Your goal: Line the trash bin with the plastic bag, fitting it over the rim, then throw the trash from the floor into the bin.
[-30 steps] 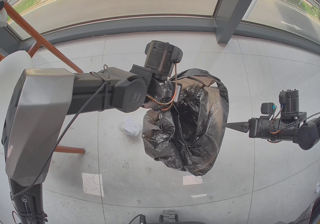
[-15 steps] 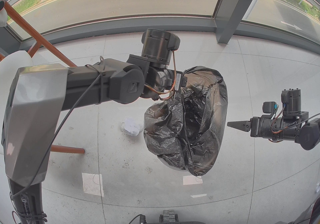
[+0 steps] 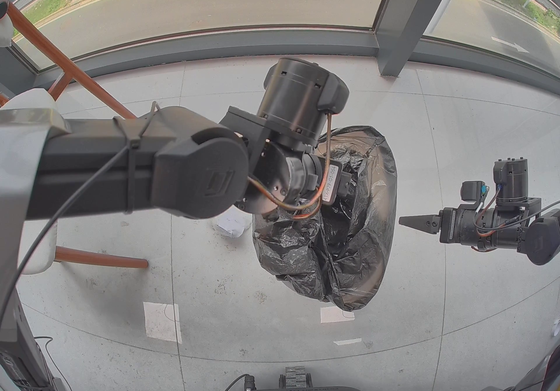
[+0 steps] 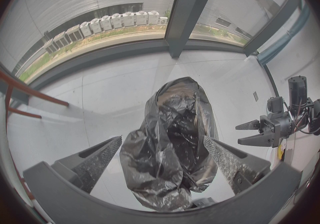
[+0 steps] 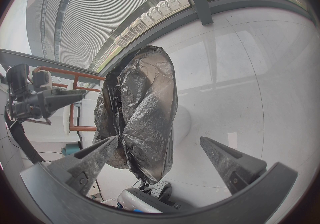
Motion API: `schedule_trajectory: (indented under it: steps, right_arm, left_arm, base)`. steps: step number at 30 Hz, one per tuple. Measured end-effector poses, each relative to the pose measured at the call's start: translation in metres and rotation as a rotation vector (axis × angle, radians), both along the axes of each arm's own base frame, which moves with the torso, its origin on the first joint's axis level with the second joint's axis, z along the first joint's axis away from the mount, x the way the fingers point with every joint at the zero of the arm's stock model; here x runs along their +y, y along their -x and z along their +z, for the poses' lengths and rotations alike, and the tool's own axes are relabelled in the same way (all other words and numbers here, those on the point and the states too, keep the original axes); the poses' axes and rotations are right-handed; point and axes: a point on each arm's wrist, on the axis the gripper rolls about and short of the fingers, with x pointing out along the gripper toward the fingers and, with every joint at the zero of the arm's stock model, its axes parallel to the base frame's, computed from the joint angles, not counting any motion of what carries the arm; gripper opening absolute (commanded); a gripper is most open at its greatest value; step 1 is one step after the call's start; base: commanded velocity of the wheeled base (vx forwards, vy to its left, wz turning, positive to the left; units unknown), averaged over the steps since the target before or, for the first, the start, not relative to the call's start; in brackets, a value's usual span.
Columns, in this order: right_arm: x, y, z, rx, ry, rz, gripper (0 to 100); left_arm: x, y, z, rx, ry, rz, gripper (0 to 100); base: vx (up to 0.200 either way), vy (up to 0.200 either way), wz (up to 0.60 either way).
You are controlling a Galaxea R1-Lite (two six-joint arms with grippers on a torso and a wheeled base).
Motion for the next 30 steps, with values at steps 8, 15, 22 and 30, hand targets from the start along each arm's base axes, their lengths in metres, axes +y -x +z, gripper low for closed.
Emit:
schedule_trajectory:
  steps: [8, 15, 22, 30]
  right_arm:
    - [-0.001, 0.003, 0.0, 0.003, 0.0, 0.0, 100]
    - [-0.001, 0.004, 0.0, 0.003, 0.001, 0.0, 100]
    - [0.0, 0.006, -0.004, 0.017, 0.003, 0.003, 100]
    - [-0.001, 0.009, -0.007, 0.032, 0.005, 0.002, 100]
  left_arm:
    - [0.011, 0.018, -0.016, 0.106, 0.021, 0.045, 100]
    - [0.03, 0.02, -0.027, 0.127, 0.015, 0.043, 100]
    - [0.043, 0.011, -0.036, 0.107, 0.017, 0.028, 100]
    - [0.049, 0.009, -0.055, 0.088, 0.01, -0.01, 0]
  base:
    - [0.0, 0.0, 0.0]
    - [0.0, 0.0, 0.0]
    - [0.0, 0.0, 0.0]
    - [0.0, 0.0, 0.0]
